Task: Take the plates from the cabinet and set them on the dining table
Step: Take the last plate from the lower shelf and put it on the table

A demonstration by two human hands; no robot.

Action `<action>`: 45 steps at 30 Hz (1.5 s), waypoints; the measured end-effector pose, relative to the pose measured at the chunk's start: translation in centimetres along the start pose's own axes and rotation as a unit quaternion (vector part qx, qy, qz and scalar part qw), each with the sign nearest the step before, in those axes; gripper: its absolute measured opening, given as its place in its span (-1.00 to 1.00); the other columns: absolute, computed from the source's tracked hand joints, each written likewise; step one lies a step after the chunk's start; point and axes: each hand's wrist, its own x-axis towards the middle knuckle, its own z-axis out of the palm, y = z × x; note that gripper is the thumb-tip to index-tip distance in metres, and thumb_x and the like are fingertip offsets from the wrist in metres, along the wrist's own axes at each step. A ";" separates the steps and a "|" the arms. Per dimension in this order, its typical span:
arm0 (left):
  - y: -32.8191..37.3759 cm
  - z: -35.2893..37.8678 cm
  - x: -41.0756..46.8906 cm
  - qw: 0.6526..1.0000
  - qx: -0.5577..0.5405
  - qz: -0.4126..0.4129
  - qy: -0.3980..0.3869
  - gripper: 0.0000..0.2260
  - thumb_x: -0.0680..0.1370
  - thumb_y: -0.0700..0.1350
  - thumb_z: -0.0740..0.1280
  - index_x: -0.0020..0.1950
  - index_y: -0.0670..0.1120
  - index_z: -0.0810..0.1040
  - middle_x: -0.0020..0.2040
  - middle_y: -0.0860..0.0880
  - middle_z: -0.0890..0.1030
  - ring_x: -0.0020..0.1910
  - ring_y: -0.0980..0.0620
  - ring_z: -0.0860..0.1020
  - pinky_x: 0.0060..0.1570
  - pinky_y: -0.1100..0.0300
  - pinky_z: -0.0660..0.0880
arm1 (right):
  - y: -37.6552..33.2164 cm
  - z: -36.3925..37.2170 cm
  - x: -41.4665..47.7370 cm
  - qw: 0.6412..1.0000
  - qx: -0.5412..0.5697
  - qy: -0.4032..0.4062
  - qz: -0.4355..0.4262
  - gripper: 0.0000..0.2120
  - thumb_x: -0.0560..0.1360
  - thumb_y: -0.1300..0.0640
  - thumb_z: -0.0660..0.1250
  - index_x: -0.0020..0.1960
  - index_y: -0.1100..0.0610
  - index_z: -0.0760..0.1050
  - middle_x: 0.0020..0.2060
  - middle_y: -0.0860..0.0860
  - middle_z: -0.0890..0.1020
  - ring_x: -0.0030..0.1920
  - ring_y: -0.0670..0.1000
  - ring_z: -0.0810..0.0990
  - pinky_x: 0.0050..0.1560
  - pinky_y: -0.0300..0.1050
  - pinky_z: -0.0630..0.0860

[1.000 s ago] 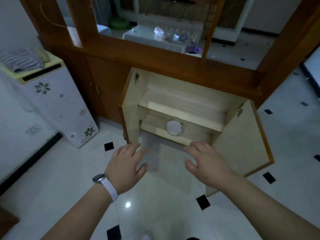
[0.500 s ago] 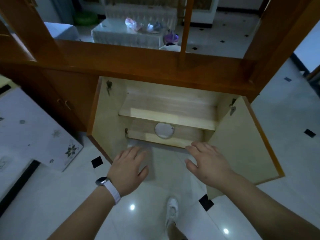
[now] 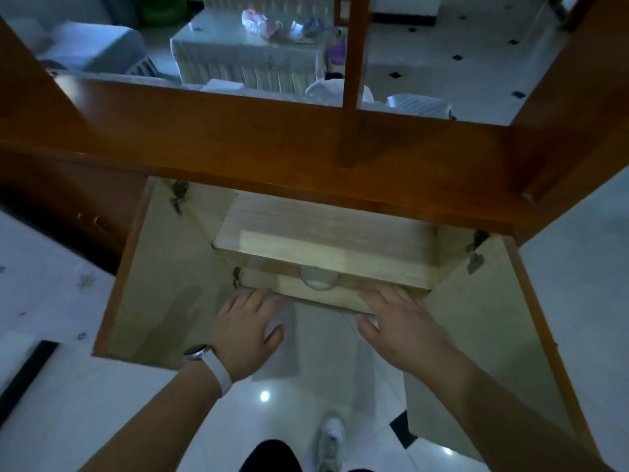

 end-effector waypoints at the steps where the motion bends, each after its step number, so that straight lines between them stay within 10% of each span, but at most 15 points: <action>1: -0.2 0.1 0.6 1.000 0.000 -0.002 -0.001 -0.57 0.46 0.09 0.22 0.23 -0.08 0.58 0.17 -0.13 0.61 0.09 -0.14 0.60 0.09 -0.02 0.48 | 0.2 0.2 0.7 1.000 0.003 0.000 -0.002 -0.51 0.56 -0.18 0.05 0.42 -0.05 0.33 0.31 -0.03 0.45 0.30 0.04 0.37 0.26 0.01 0.33; 16: -5.6 6.7 8.7 0.998 -0.044 0.012 -0.042 -0.53 0.45 0.09 0.16 0.19 -0.14 0.61 0.16 -0.17 0.62 0.12 -0.20 0.59 0.08 -0.11 0.49 | 1.8 6.2 8.7 1.000 0.027 -0.001 0.008 -0.51 0.58 -0.15 0.11 0.44 0.02 0.35 0.38 0.01 0.42 0.34 0.06 0.34 0.25 -0.06 0.25; 34: -21.3 45.4 21.5 0.992 -0.063 -0.047 -0.098 -0.48 0.48 0.13 0.15 0.40 -0.03 0.45 0.43 -0.12 0.41 0.39 -0.16 0.34 0.30 -0.09 0.27 | 10.3 40.3 26.6 1.000 0.014 0.009 0.006 -0.58 0.52 -0.06 0.32 0.27 0.17 0.53 0.23 0.16 0.57 0.19 0.19 0.53 0.10 0.08 0.48; 41: -24.8 56.6 26.0 0.966 -0.222 -0.119 -0.064 -0.85 0.52 -0.17 0.38 0.00 -0.24 0.62 -0.01 -0.23 0.62 -0.04 -0.20 0.58 -0.07 0.05 0.49 | 16.0 50.6 32.3 0.998 0.013 -0.002 0.054 -0.52 0.56 -0.15 0.14 0.36 0.11 0.40 0.24 0.10 0.51 0.15 0.14 0.48 0.07 0.01 0.46; 45: -26.0 60.4 29.2 0.907 -0.370 -0.192 -0.056 -0.78 0.57 -0.19 0.32 0.20 -0.23 0.52 0.10 -0.19 0.59 0.08 -0.15 0.55 0.14 0.00 0.48 | 18.0 54.8 35.5 0.994 0.037 -0.005 0.101 -0.48 0.57 -0.15 0.15 0.41 0.14 0.33 0.26 0.15 0.48 0.18 0.17 0.47 0.08 0.02 0.45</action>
